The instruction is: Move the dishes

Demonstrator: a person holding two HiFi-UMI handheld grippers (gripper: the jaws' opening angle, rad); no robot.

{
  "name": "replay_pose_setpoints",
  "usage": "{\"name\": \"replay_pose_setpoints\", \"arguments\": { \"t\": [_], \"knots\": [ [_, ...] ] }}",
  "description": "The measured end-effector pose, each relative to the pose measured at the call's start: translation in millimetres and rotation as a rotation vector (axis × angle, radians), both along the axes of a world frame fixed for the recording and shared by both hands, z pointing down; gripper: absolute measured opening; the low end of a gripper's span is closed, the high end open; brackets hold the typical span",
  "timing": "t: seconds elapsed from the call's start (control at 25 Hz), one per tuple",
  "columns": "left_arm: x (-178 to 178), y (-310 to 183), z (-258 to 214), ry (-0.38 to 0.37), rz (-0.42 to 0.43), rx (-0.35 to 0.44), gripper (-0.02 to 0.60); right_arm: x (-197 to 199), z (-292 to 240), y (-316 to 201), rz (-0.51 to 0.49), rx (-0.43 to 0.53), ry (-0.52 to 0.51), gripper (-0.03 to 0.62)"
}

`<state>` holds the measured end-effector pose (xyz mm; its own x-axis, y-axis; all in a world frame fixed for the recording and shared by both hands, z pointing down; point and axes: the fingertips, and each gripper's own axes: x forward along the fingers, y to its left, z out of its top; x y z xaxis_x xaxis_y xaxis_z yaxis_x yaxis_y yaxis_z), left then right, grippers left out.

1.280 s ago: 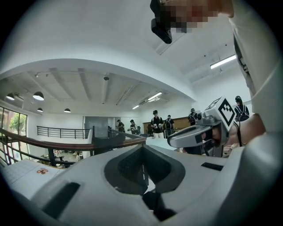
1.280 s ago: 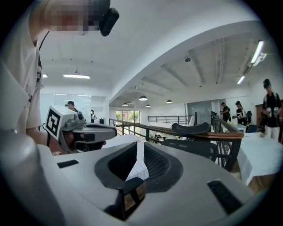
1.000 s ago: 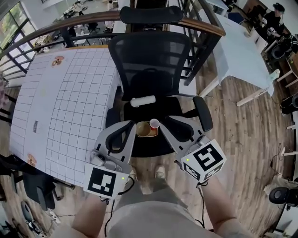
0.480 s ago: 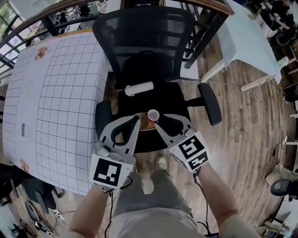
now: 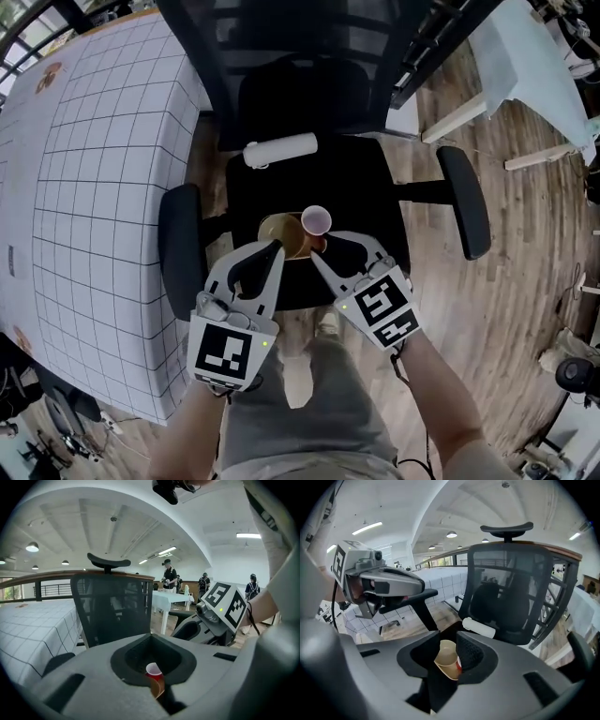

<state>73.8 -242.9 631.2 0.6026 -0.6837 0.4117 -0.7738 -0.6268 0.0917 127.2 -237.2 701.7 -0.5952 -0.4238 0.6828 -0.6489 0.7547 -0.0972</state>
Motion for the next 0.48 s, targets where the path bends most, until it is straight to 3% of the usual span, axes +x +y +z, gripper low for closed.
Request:
{"name": "replay_pose_setpoints", "arguments": {
  "t": [0.48],
  "knots": [
    [32.2,-3.4,118.5,-0.025,0.074,-0.089,0.014,15.5,141.9,-12.3,-0.073,-0.073,0.131,0.104]
  ]
}}
